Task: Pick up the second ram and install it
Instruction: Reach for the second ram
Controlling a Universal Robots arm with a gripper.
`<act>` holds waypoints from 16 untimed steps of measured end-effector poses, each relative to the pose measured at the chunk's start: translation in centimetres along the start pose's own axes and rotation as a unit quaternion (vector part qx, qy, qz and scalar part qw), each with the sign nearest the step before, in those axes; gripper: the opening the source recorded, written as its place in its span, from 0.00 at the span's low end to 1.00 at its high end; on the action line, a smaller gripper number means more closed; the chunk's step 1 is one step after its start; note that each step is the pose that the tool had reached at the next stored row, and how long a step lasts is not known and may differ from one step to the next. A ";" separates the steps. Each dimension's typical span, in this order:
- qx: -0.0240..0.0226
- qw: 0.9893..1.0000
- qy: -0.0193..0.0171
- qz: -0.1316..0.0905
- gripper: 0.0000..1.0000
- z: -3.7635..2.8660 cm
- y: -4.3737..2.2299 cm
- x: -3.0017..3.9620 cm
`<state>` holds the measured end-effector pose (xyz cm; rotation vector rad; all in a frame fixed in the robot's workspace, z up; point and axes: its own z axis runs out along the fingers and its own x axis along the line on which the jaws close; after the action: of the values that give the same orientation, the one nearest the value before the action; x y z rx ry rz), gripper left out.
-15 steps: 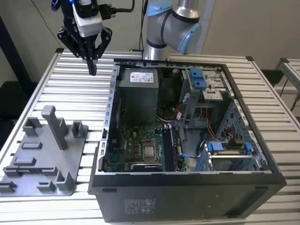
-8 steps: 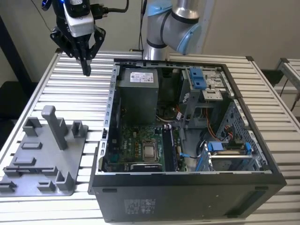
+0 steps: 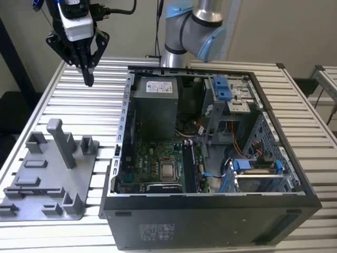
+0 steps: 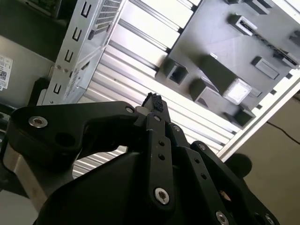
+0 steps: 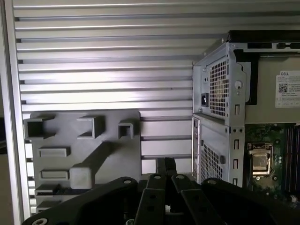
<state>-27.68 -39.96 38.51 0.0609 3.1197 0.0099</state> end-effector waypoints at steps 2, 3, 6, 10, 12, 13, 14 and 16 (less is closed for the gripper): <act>0.001 1.000 0.000 -0.001 0.11 0.01 -0.03 0.48; 0.002 1.000 0.000 -0.001 0.11 0.01 -0.04 0.72; 0.004 1.000 0.000 -0.003 0.11 0.02 -0.08 1.38; 0.006 1.000 0.000 -0.005 0.11 0.03 -0.13 2.22; 0.008 1.000 0.000 -0.006 0.11 0.04 -0.17 2.88; 0.008 1.000 0.000 -0.007 0.11 0.04 -0.18 3.08; 0.009 1.000 0.000 -0.007 0.11 0.04 -0.20 3.29; 0.009 1.000 0.000 -0.008 0.11 0.05 -0.22 3.69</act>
<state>-31.37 -40.04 38.38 0.0352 3.1197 -0.0200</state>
